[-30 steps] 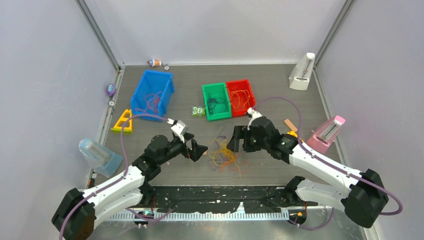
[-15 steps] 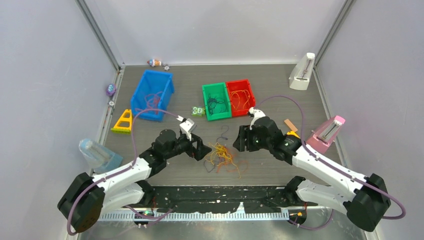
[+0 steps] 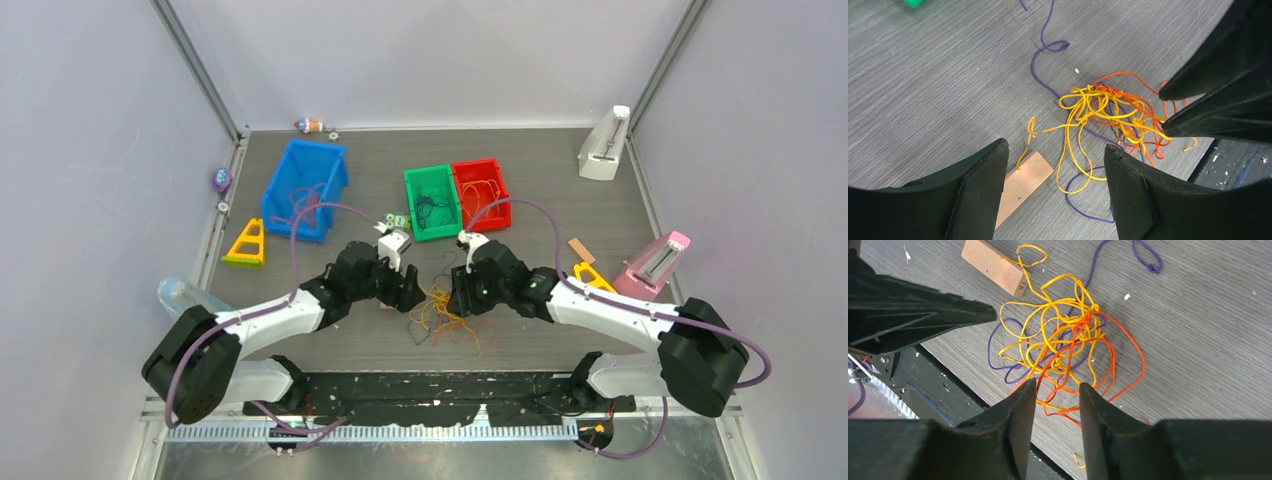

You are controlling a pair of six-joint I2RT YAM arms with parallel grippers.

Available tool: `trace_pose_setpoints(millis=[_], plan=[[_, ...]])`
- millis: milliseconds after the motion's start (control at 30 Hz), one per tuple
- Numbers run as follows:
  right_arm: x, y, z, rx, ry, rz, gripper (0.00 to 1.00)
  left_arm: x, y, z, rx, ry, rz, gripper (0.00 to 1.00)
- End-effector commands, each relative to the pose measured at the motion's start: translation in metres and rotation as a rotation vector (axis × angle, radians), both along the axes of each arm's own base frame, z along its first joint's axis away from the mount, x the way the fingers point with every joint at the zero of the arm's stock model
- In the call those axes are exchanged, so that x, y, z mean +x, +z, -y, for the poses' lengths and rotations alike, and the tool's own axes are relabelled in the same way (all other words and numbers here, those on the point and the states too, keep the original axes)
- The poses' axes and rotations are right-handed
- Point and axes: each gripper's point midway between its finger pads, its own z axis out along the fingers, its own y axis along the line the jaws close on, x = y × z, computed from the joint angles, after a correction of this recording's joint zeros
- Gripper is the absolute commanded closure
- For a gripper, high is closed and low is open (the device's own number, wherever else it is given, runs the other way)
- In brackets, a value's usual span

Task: Untangle the cables

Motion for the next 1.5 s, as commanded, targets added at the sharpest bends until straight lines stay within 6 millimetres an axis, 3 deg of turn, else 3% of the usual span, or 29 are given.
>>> trace_pose_setpoints(millis=[0,133,600,900,1067,1167,1200,1300,1467], plan=[[0.010,0.021,-0.027,0.086,0.031,0.062,0.62,0.008,-0.001,0.008,0.044,-0.014,-0.040,0.30],[0.008,0.017,-0.028,0.079,0.036,0.056,0.71,0.009,-0.007,0.015,0.067,-0.048,-0.072,0.31],[-0.004,0.038,-0.024,0.114,0.059,0.103,0.63,0.018,-0.013,0.032,0.087,-0.092,-0.125,0.40],[-0.005,0.013,-0.032,0.098,0.077,0.063,0.62,0.015,-0.013,0.037,0.070,-0.121,-0.143,0.45],[-0.003,0.006,-0.032,0.078,0.071,0.059,0.74,0.011,-0.012,0.040,0.059,-0.146,-0.153,0.48],[0.000,0.008,-0.025,0.057,0.041,0.078,0.88,0.008,-0.013,0.041,0.052,-0.164,-0.160,0.60],[0.002,0.013,-0.023,0.063,0.032,0.092,0.93,0.007,-0.012,0.043,0.046,-0.174,-0.162,0.68],[0.009,0.022,-0.010,0.040,-0.028,0.142,0.94,0.003,-0.011,0.046,0.036,-0.202,-0.181,0.98],[0.027,0.045,0.032,-0.020,-0.222,0.263,0.95,0.005,-0.004,0.038,0.036,-0.162,-0.129,1.00]])
